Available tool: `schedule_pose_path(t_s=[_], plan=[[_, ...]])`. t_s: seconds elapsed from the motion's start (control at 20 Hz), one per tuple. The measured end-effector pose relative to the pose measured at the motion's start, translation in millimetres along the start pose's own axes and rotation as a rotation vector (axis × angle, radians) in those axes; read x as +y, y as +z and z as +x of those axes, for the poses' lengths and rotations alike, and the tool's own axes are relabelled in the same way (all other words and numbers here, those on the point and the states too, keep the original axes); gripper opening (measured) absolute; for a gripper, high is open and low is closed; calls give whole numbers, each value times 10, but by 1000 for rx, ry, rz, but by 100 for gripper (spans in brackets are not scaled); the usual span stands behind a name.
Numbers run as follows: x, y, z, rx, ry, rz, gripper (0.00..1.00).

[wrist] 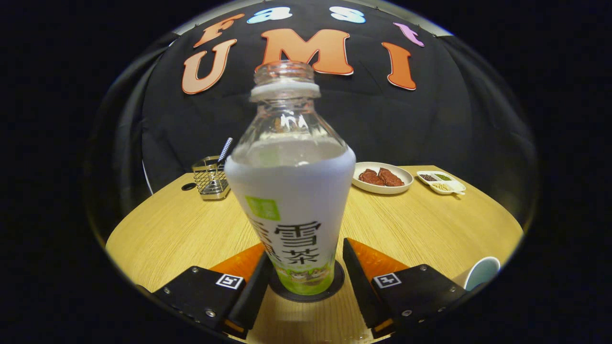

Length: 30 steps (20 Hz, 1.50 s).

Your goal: Take the bottle from table, then pour the juice into the cup, finally place the bottle on the coaster

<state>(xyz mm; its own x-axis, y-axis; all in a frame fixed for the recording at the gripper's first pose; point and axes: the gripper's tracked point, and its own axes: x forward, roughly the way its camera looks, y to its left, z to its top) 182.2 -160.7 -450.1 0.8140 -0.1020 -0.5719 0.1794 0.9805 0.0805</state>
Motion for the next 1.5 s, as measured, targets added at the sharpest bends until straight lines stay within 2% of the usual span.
schedule_pose_path(t_s=[0.2, 0.5, 0.65, 0.85, 1.05, 1.2, 1.5], plan=[[-93, -14, -240, -10, -52, -56, 93], [-283, 314, -751, -98, -74, -32, 96], [-261, 541, -1096, -175, -3, 19, 96], [-423, 1009, -1593, -294, -1, 50, 96], [-553, 1223, -2085, -323, -50, -42, 96], [-398, 1513, -2465, -377, -30, -59, 95], [-98, 1738, -2956, -412, 33, -92, 96]])
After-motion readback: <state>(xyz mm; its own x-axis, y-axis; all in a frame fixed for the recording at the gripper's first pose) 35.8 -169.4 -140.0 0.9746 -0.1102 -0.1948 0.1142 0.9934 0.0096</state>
